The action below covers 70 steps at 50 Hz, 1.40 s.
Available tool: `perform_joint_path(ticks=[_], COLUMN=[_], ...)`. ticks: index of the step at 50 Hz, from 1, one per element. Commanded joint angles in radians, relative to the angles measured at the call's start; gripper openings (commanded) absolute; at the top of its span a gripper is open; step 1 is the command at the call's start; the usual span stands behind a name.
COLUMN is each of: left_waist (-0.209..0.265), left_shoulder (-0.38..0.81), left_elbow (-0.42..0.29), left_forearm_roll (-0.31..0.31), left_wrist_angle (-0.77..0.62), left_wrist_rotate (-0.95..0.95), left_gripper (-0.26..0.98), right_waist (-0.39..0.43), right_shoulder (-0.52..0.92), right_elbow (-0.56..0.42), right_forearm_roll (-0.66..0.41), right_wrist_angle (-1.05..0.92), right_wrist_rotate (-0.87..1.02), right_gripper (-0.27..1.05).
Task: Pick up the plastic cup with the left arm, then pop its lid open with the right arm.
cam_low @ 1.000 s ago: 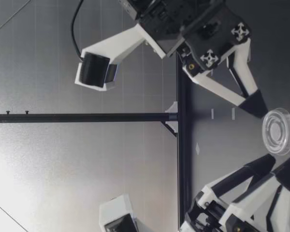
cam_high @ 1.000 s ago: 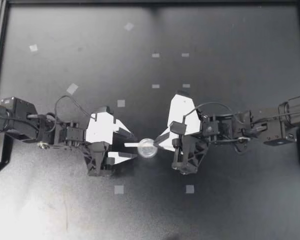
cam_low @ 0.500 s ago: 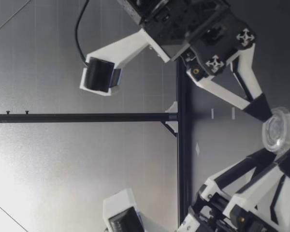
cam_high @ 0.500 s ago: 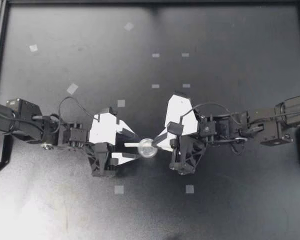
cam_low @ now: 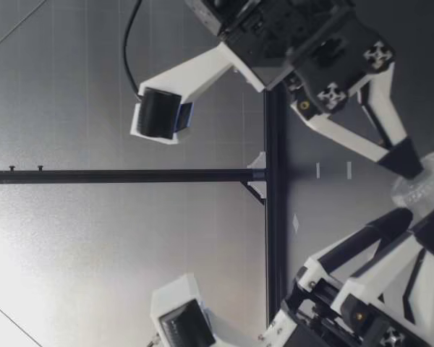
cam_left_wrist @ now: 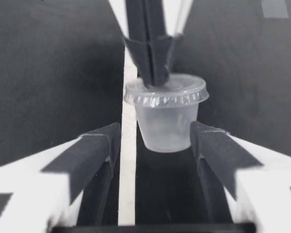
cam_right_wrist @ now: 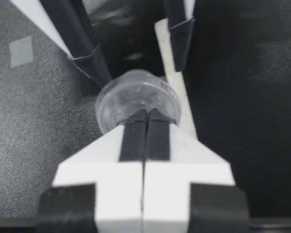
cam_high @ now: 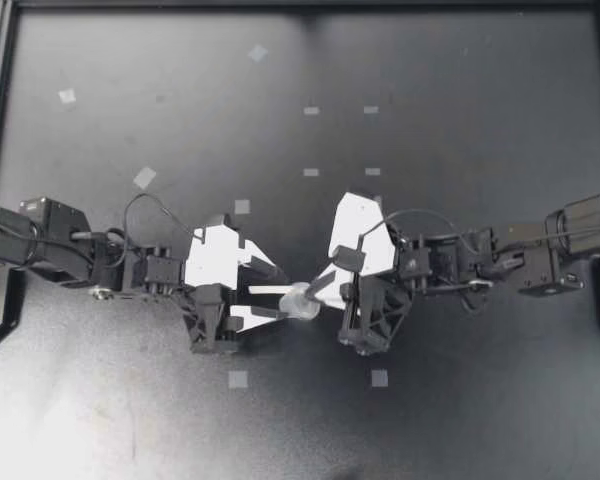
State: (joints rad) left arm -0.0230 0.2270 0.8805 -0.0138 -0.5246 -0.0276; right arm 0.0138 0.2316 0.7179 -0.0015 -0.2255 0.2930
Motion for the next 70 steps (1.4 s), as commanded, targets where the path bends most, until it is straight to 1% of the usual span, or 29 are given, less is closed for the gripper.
perform_joint_path(ticks=[1, 13, 19, 25, 43, 49, 57, 61, 65, 70], left_waist=[-0.002, -0.002, -0.009, -0.020, -0.020, -0.021, -0.020, -0.020, -0.020, -0.020], left_shoulder=[-0.014, -0.014, -0.014, -0.012, 0.017, 0.018, 0.023, 0.021, 0.009, -0.031], left_elbow=[-0.020, -0.021, -0.023, -0.034, -0.064, -0.071, -0.069, -0.069, -0.067, -0.061], left_forearm_roll=[0.002, 0.002, 0.002, 0.002, 0.002, 0.002, 0.002, 0.002, 0.002, 0.002], left_wrist_angle=[-0.003, 0.008, 0.025, 0.041, 0.081, 0.094, 0.101, 0.107, 0.114, 0.098], left_wrist_rotate=[-0.002, -0.041, -0.054, -0.054, -0.057, -0.055, -0.057, -0.055, -0.038, -0.018], left_gripper=[0.58, 0.58, 0.58, 0.58, 0.56, 0.49, 0.31, 0.24, 0.20, 0.18], right_waist=[0.009, 0.009, 0.009, 0.009, 0.009, 0.009, 0.009, 0.009, 0.009, 0.009], right_shoulder=[-0.011, -0.002, -0.002, 0.000, -0.003, -0.003, -0.008, -0.028, -0.081, -0.213], right_elbow=[-0.011, -0.017, -0.017, -0.020, -0.020, -0.020, -0.018, -0.011, 0.011, 0.064], right_forearm_roll=[-0.002, -0.002, -0.002, -0.002, -0.002, -0.002, -0.002, -0.002, -0.002, 0.002], right_wrist_angle=[-0.005, -0.008, -0.009, -0.009, -0.009, -0.009, -0.009, 0.000, 0.012, 0.003], right_wrist_rotate=[0.002, 0.002, 0.000, 0.000, -0.002, -0.002, -0.002, -0.002, 0.000, 0.018], right_gripper=[-0.11, -0.11, -0.11, -0.11, -0.11, -0.11, -0.11, -0.11, -0.11, -0.09])
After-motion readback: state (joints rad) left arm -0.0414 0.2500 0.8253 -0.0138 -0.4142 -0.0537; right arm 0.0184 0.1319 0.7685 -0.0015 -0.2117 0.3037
